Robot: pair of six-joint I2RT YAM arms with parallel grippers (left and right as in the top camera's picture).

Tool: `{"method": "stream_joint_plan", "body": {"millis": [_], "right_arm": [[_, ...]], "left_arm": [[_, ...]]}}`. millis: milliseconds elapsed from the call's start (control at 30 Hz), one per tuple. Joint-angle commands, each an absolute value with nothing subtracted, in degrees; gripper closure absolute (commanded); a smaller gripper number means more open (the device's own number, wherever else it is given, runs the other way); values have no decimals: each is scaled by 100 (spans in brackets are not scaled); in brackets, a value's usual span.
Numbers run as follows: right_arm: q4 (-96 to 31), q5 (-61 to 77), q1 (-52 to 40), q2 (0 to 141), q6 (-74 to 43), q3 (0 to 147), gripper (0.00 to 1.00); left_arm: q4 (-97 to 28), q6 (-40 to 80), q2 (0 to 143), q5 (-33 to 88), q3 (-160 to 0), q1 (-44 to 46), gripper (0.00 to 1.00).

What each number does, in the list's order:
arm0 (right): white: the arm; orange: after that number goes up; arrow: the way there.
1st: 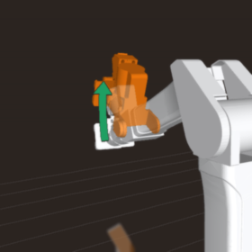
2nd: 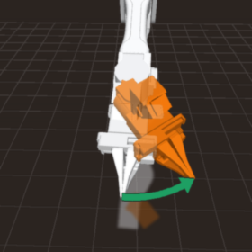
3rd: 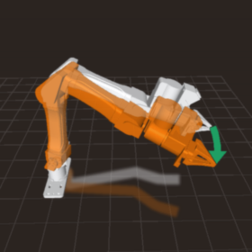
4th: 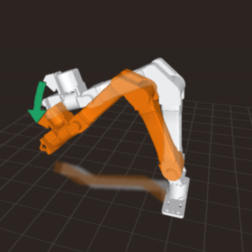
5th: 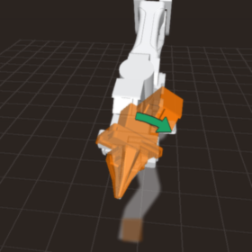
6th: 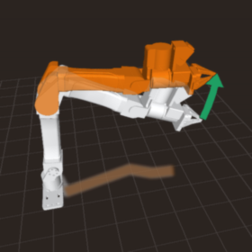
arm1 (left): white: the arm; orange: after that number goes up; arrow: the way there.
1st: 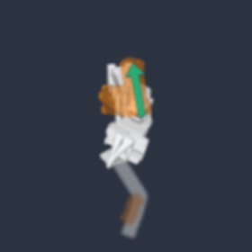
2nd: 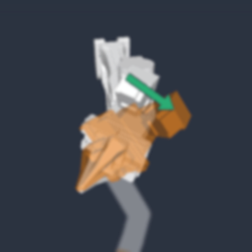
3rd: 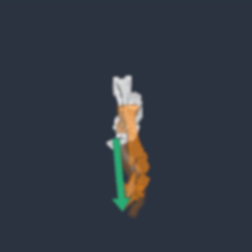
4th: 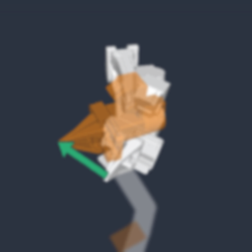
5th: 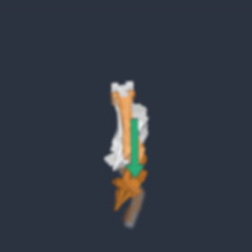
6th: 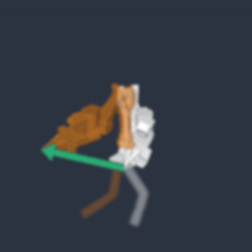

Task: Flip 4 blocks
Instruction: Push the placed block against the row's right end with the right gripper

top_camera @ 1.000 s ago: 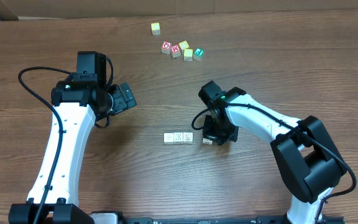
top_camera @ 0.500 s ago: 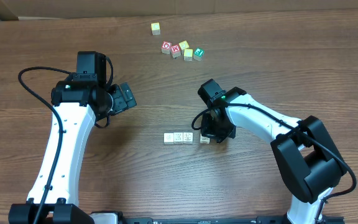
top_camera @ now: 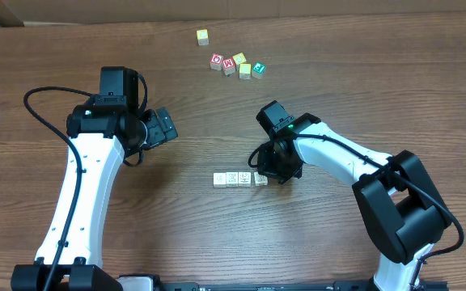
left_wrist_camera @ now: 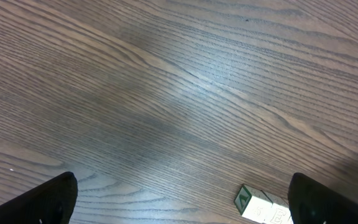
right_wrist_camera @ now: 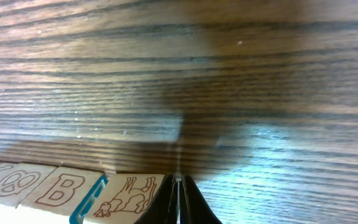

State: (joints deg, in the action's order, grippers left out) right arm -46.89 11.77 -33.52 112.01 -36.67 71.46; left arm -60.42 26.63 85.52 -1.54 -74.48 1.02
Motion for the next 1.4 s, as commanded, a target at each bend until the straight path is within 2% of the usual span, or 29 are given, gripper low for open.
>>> {"method": "stream_joint_plan", "body": {"millis": [0,733,1133,1267,1367], "right_arm": [[-4646,1315,-3376,11069,-3913,7087,94],[-4633,1251,-3634,11069,-4829,7087,91],[-4676,733,-3623,11069,-4622,7089,90],[-4827,714,-3474,11056,-4456,7166,96],[-5043,770,-3288,11048,-4453,7306,96]], "left_arm": [[-6040,2637,8549,-167,-7509,78,0],[-6040,2637,8549,-167,-7509,78,0],[-6040,2637,8549,-167,-7509,78,0],[-6040,2637,8549,-167,-7509,78,0],[-6040,2637,8549,-167,-7509,78,0]]}}
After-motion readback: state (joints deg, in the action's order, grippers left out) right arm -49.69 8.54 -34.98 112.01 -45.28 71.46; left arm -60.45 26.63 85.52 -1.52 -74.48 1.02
